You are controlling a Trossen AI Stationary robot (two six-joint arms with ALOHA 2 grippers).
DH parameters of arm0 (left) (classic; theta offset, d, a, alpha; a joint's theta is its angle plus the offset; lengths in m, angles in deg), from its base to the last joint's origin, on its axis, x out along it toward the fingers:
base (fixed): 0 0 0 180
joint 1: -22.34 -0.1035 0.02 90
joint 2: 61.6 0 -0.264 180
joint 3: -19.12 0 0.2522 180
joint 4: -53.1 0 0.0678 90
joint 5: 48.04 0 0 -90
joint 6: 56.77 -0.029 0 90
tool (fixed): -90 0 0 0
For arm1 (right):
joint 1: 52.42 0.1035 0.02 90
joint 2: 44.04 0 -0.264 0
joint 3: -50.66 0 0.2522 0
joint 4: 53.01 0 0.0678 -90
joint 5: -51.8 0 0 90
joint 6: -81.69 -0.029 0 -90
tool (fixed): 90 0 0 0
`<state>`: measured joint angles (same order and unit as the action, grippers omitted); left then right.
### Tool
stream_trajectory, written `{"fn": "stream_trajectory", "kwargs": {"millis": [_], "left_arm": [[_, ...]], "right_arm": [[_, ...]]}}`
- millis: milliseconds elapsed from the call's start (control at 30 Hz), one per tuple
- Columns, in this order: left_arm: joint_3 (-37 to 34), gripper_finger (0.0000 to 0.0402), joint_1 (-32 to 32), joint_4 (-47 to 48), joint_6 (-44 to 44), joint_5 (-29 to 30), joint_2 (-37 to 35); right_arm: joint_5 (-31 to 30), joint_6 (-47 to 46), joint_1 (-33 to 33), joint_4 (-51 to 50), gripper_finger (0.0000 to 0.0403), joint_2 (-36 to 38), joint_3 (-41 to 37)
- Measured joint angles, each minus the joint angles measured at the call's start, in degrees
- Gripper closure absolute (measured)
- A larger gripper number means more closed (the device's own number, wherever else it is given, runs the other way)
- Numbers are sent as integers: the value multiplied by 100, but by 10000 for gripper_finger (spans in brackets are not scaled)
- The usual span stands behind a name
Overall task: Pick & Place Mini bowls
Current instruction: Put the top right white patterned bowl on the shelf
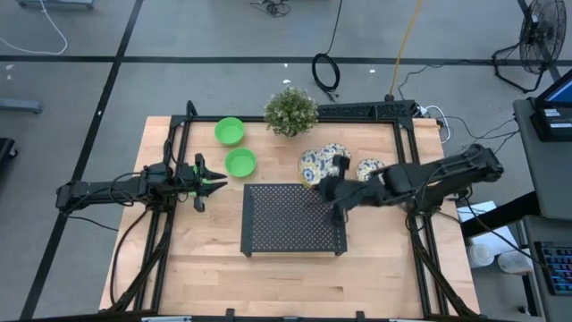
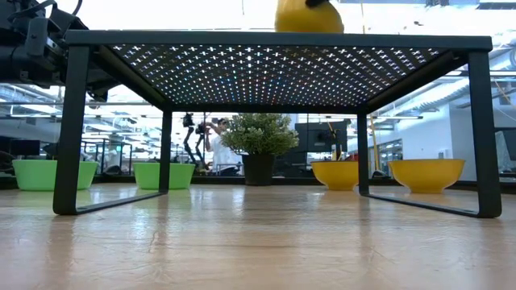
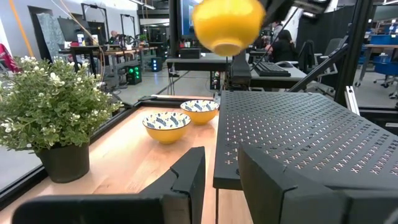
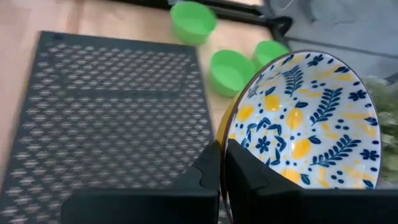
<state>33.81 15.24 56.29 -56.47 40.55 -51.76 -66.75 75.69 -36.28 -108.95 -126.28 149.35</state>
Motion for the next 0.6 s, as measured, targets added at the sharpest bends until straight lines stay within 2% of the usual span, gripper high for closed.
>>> {"fn": "stream_trajectory", "kwargs": {"millis": [267,600], "left_arm": [[0,302,-1,1,0,0,0],[0,302,-2,0,0,2,0]], "right_arm": [[10,-1115,236,-2229,403,-1034,1597],[48,-2062,350,-2771,403,-1125,1665]]}}
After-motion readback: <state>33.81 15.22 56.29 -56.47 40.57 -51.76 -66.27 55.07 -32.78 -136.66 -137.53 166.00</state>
